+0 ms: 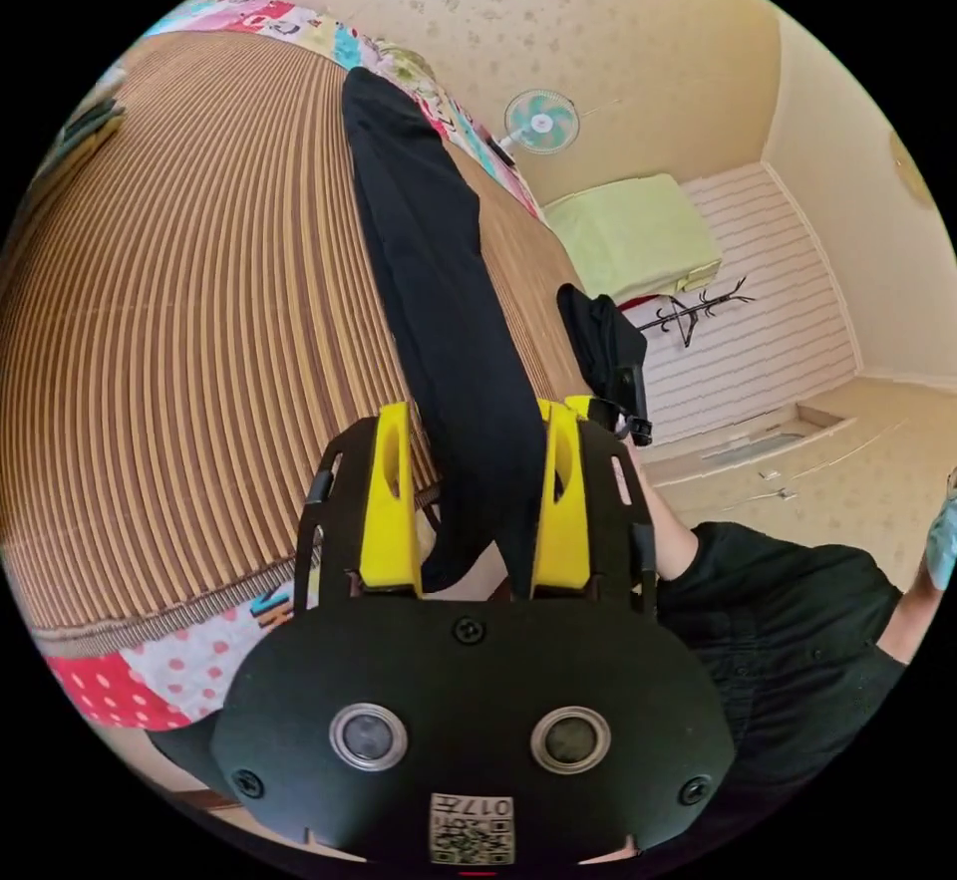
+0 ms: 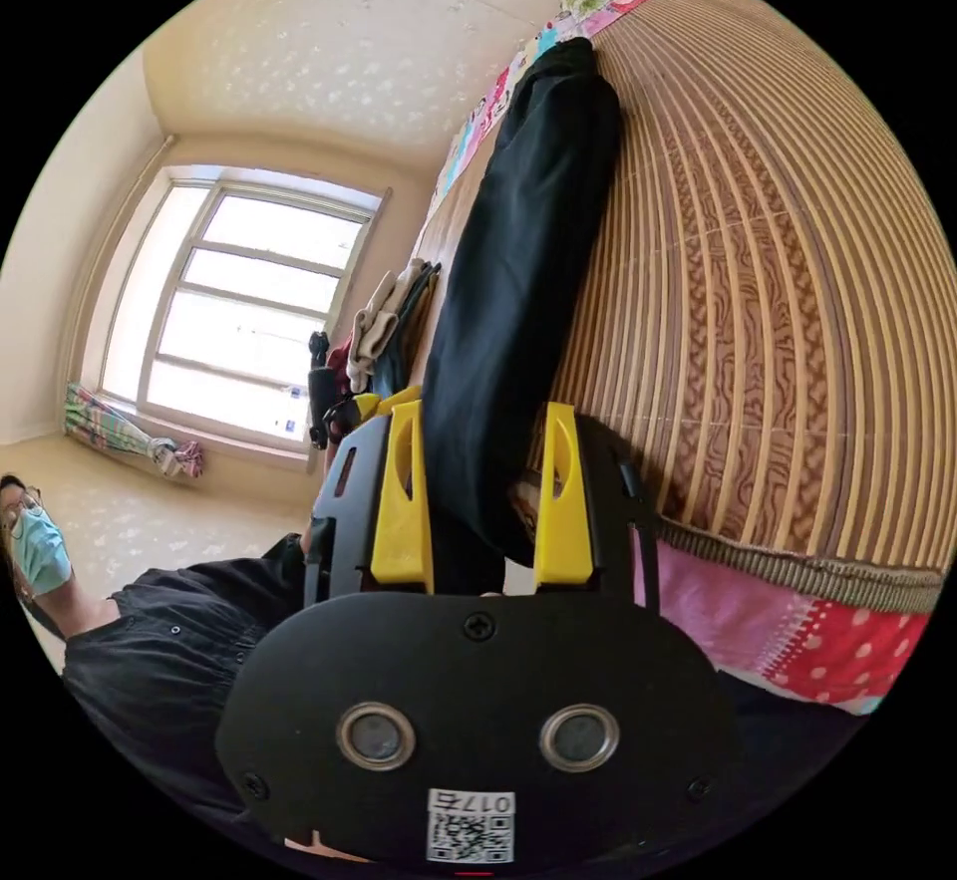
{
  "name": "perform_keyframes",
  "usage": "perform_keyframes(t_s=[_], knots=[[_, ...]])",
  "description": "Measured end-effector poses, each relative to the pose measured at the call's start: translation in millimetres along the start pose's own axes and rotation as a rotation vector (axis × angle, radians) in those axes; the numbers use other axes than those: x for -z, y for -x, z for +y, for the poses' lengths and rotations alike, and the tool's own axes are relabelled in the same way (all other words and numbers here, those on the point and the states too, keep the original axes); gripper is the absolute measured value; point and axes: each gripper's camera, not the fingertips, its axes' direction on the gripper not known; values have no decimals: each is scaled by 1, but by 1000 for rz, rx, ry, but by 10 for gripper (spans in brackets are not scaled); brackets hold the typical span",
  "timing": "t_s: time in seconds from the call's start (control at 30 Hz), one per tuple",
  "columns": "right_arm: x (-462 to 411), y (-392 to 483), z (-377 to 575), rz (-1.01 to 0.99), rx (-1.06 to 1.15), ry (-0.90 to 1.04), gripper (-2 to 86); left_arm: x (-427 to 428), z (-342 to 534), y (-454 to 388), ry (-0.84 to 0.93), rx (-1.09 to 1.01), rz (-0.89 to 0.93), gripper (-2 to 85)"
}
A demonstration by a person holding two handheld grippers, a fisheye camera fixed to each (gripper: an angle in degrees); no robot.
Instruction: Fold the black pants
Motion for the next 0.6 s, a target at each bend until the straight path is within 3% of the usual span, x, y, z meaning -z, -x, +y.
perform_keyframes(t_s=[0.13, 0.2, 0.23, 0.27, 0.4, 0.47, 0.6], knots=[[4, -3, 31, -4, 15, -23, 95, -27, 21, 6, 141, -7, 98, 143], [8, -5, 46, -13, 23, 1, 62, -18, 45, 1, 44, -12, 29, 112], [16, -2, 56, -116, 42, 15, 50, -15, 60, 0, 46, 7, 7, 79], [20, 1, 60, -156, 52, 29, 46, -8, 74, -5, 46, -27, 79, 65], [93, 100, 94, -301, 422, -35, 29, 54, 117, -53, -106, -240, 378, 52], [130, 167, 101, -342, 619, -57, 25, 112, 126, -114, -204, -466, 528, 52], [210, 322, 120, -304, 1007, -167, 20, 203, 130, -231, -360, -830, 445, 52]])
